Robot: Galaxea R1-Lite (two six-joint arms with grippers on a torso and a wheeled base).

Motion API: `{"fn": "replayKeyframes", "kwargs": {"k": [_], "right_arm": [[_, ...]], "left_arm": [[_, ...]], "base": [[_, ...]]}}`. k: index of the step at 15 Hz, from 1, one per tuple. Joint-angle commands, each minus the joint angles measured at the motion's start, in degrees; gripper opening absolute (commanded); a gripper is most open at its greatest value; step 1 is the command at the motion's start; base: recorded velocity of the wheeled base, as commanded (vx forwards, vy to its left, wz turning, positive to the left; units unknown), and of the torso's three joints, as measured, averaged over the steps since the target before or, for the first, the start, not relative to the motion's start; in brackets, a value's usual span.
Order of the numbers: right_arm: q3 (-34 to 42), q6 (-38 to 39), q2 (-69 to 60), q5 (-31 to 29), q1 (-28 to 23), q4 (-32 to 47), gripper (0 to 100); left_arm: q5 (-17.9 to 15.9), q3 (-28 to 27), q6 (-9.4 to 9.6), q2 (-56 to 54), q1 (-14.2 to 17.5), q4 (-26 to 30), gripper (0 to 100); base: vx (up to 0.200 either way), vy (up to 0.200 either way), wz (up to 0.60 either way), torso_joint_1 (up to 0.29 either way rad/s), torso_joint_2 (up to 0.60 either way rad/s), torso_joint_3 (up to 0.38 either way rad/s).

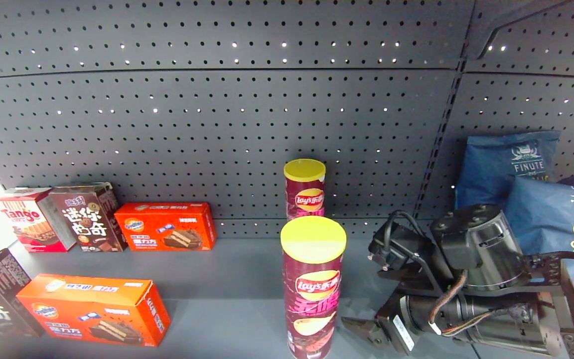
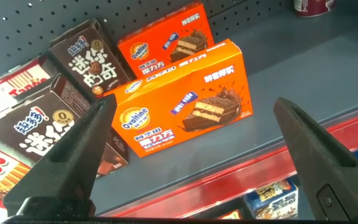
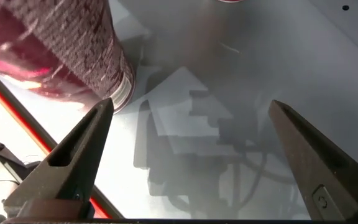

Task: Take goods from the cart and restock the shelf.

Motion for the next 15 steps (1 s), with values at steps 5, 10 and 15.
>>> {"fn": "replayKeyframes", "kwargs": {"k": [5, 10, 15], "right_arm": [[7.06, 1.37, -16.77, -0.08, -8.04, -0.01, 100], [17.17, 1.46, -38.83, -0.26, -27.73, 0.43, 100], [33.61, 1.72, -60.62, -4.92, -41.71, 0.17, 100]], "left_arm": [[0.65, 2.42, 0.01, -2.58, 0.01, 0.07, 100], [0.74, 3.83, 0.1, -3.37, 0.01, 0.15, 100], [0.83, 5.94, 0.54, -4.69, 0.09, 0.15, 100]], "base": [[0.0, 0.0, 0.0, 0.0, 0.0, 0.0], [0.0, 0.0, 0.0, 0.0, 0.0, 0.0], [0.0, 0.0, 0.0, 0.0, 0.0, 0.0]]}}
